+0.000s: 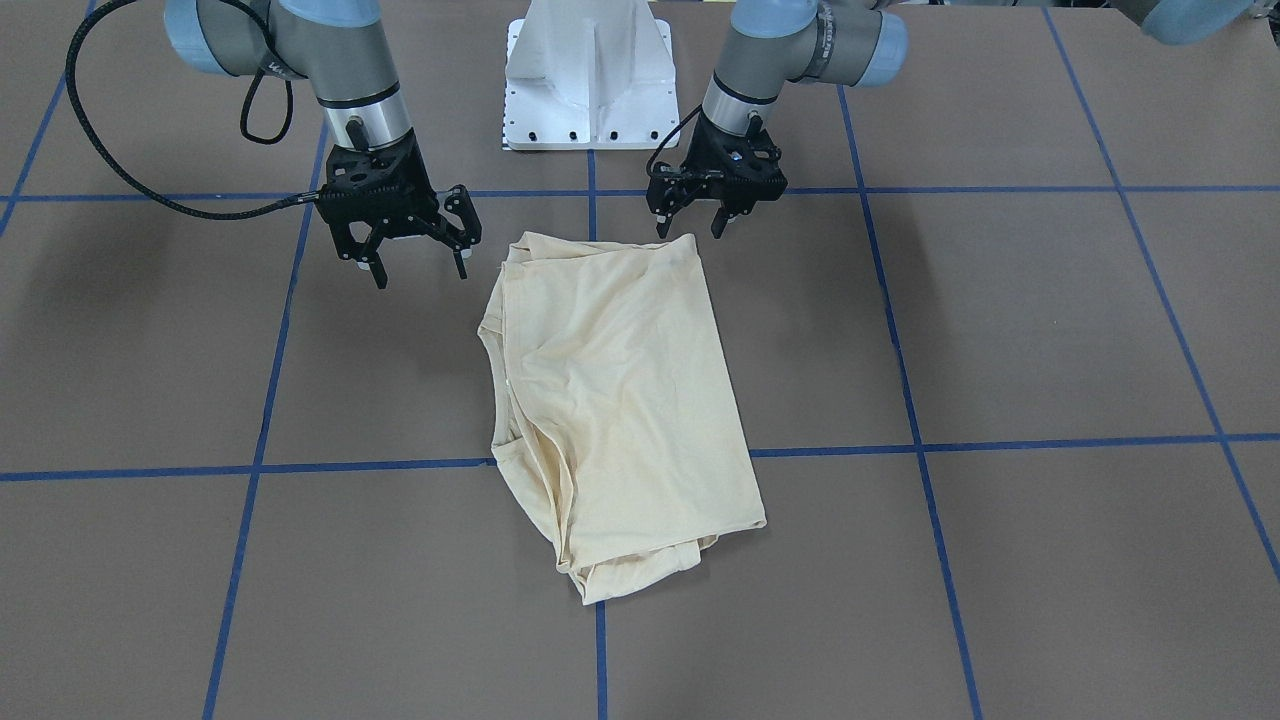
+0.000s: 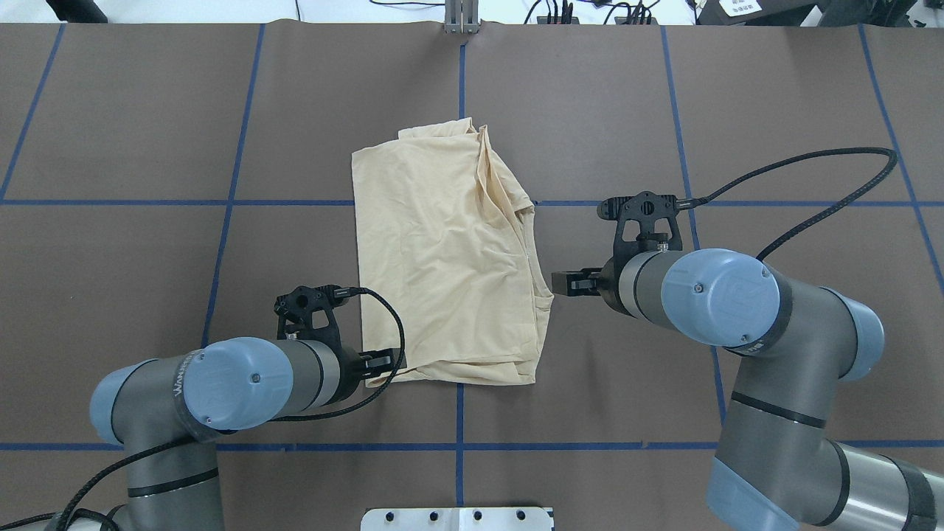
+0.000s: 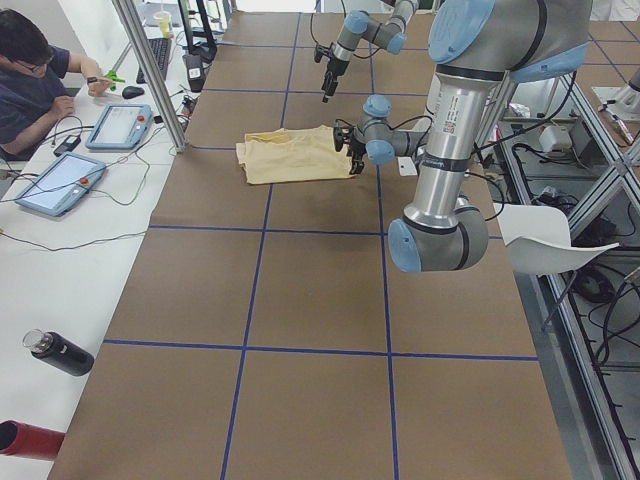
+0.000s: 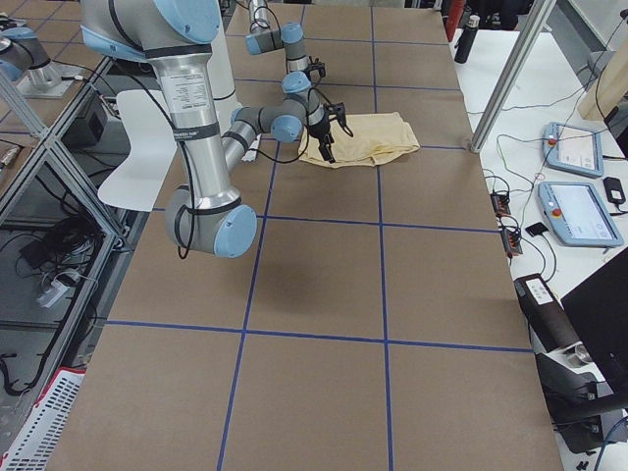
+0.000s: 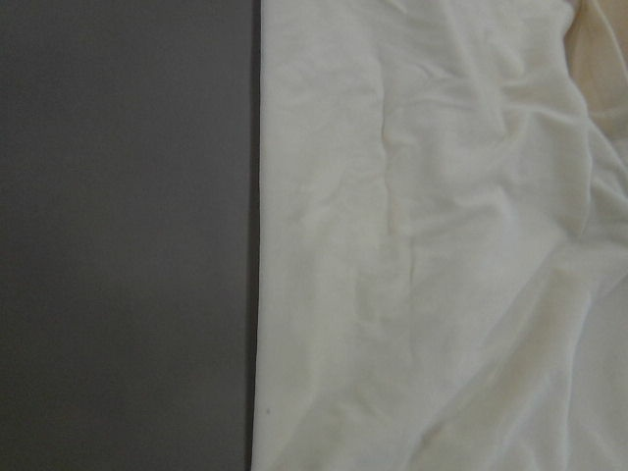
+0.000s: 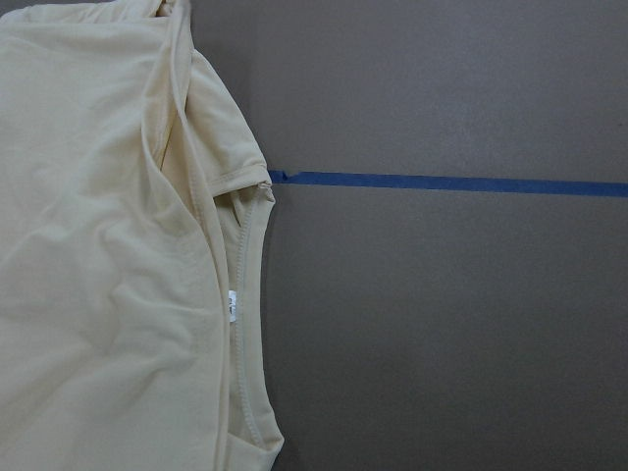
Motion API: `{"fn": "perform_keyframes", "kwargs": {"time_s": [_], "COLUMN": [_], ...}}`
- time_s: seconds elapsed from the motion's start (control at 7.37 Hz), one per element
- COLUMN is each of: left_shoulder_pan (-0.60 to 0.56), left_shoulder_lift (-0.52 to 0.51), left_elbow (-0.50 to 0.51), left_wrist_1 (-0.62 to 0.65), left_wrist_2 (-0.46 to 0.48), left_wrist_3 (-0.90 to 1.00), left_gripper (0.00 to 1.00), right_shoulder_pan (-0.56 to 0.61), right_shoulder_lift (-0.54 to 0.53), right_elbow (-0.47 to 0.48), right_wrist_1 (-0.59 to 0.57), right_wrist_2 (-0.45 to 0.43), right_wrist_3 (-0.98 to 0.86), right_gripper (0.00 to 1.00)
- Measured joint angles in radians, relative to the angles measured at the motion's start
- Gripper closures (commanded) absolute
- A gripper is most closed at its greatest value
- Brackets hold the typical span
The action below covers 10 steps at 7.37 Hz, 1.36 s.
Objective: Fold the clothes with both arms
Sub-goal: 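Move both grippers to the shirt edge nearest the robot, then grasp the near corners of the shirt with the left and right grippers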
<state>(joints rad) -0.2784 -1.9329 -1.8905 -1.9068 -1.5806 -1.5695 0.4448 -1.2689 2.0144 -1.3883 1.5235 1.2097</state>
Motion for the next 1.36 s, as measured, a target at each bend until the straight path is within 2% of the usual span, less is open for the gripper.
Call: {"fn": "perform_keyframes", "kwargs": {"time_s": [0.54,0.81,0.95,1.09,1.36], "left_shoulder_pan": [0.003,0.004,0.004,0.004,0.004], "left_shoulder_lift": [-0.005,-0.017,-0.025,-0.029,-0.030], "left_elbow": [0.034,0.051,0.062,0.069,0.069], "left_wrist_1": [-0.001,-0.002,-0.003,-0.005,-0.006], "left_wrist_2": [0.000,-0.001,0.000,0.000,0.000], "left_wrist_3": [-0.001,-0.002,-0.003,-0.003,-0.010], "left_gripper": [0.45,0.52,0.66,0.99,1.00], "right_shoulder_pan": [-0.004,-0.010,-0.012,-0.014,-0.016], "right_shoulder_lift": [-0.001,-0.001,-0.001,0.000,0.001], "right_elbow": [0.000,-0.001,-0.001,-0.002,-0.006], "right_wrist_1": [0.000,0.000,0.000,0.000,0.000], "right_wrist_2": [-0.001,-0.008,-0.012,-0.013,-0.014], "right_wrist_3": [0.000,0.001,0.001,0.001,0.001], "right_gripper": [0.00,0.00,0.00,0.00,0.00]}}
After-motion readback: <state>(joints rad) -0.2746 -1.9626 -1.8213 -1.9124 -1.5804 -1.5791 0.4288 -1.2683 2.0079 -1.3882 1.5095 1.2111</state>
